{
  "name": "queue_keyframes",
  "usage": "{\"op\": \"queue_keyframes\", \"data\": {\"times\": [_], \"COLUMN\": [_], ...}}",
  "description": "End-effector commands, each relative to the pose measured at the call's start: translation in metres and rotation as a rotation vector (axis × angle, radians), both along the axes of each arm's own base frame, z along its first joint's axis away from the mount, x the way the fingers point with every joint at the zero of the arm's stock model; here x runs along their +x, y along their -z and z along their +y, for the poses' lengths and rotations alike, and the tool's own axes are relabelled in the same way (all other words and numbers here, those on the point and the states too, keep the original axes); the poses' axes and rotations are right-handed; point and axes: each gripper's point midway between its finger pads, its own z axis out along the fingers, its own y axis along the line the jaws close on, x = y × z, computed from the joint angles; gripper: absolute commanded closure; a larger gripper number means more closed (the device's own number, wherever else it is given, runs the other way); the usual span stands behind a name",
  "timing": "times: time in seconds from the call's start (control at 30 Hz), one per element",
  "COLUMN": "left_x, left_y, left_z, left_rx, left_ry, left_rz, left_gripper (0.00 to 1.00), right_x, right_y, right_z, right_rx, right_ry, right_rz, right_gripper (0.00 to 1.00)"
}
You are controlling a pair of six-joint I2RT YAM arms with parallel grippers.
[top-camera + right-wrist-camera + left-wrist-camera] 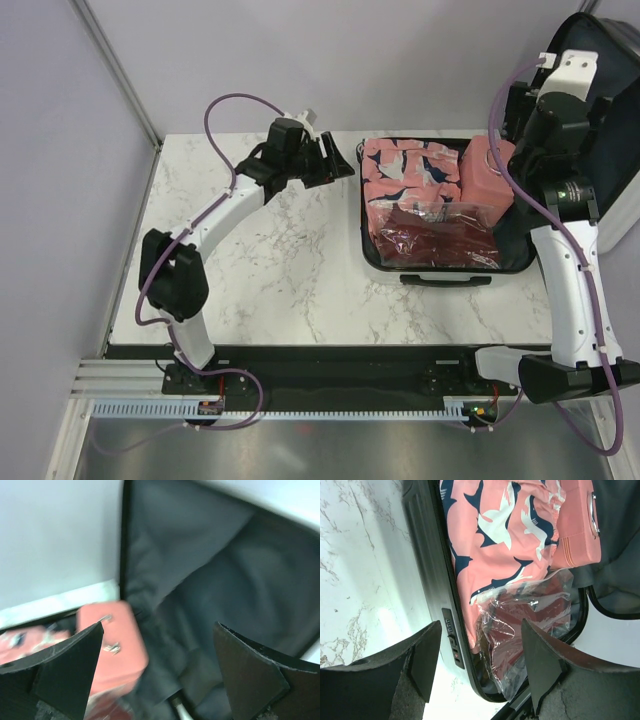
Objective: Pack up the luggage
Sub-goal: Close the luggage at the center of the board.
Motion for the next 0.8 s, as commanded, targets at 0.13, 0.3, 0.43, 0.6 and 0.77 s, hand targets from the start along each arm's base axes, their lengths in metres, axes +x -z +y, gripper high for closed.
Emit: {"op": "queue_keyframes", "data": {"times": [0.13, 0.3, 0.43, 0.6, 0.77], "left_x": [0.008, 0.015, 0.019, 0.021, 0.023], "left_y": [-0.023, -0.012, -0.005, -0.005, -0.010], "left_z": [0.008, 0.023, 0.029, 0.026, 0.030], "left_rx": [-0.052, -0.059, -0.063, -0.083, -0.064], "left_ry": [0.025, -0.013, -0.032, -0.030, -0.040], "left_rz": [-0.073, -0.038, -0.012, -0.005, -0.042], "left_gripper": [0.28, 0.28, 0.28, 0.29, 0.29], "right_x": [-0.058, -0.070, -0.083, -0.089, -0.093], "right_y": [-0.071, -0.094, -0.110, -0.094, -0.078], "right_z": [-0.044, -0.046, -0.054, -0.062, -0.068], "right_rx": [-0.206, -0.327, -0.415, -0.486, -0.476], "right_ry": [0.261, 0.257, 0.321, 0.388, 0.437], "right_rz": [-0.130, -0.129, -0.097, 0.034, 0.071], "right_gripper": [0.02, 0.03, 0.02, 0.02, 0.02]}}
